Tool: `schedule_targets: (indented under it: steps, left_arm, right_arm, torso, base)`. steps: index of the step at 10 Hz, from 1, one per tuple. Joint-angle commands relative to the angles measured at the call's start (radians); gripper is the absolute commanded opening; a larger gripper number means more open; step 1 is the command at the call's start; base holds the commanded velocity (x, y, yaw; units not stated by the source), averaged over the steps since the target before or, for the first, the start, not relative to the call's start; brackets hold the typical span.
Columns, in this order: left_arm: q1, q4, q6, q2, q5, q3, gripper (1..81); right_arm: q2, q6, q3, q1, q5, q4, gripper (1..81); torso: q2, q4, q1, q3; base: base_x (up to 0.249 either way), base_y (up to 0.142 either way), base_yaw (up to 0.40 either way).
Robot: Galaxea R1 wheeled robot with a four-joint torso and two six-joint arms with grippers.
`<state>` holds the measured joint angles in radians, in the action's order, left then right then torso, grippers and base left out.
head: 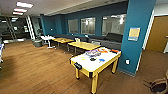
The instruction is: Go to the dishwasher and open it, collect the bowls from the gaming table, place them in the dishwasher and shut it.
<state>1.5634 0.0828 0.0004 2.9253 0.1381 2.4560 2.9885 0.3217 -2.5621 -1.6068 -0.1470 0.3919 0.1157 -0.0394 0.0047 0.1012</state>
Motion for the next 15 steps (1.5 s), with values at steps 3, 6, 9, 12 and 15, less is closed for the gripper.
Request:
schedule_targets:
  steps: [3,6,9,12,15]
  left_arm:
    - [-0.047,0.011,0.006,-0.003,-0.040,-0.011,81.1]
    - [-0.047,0.012,0.006,-0.001,-0.037,-0.011,81.1]
    - [-0.047,0.009,0.006,-0.003,-0.037,-0.012,81.1]
    - [-0.047,0.006,0.006,-0.003,-0.037,-0.012,81.1]
    - [-0.047,0.003,0.006,-0.001,-0.037,-0.012,81.1]
  right_arm:
    - [0.003,-0.003,0.010,0.046,0.040,0.008,81.1]
    - [0.005,-0.003,0.010,0.046,0.040,0.008,81.1]
    - [0.005,-0.003,0.010,0.046,0.040,0.008,81.1]
    - [0.005,-0.003,0.010,0.046,0.040,0.010,81.1]
    - [0.005,-0.003,0.010,0.046,0.040,0.013,81.1]
  torso:
    - [0.000,0.000,0.000,0.000]
    - [0.001,0.000,-0.002,0.000]
    - [0.001,0.000,-0.002,-0.001]
    - [0.001,0.000,-0.002,-0.001]
    - [0.001,0.000,-0.002,-0.001]
  base:
    - [0.077,0.000,0.000]
    - [0.174,0.000,0.000]
    - [0.177,0.000,0.000]
    - [0.177,0.000,0.000]
    - [0.167,0.064,0.000]
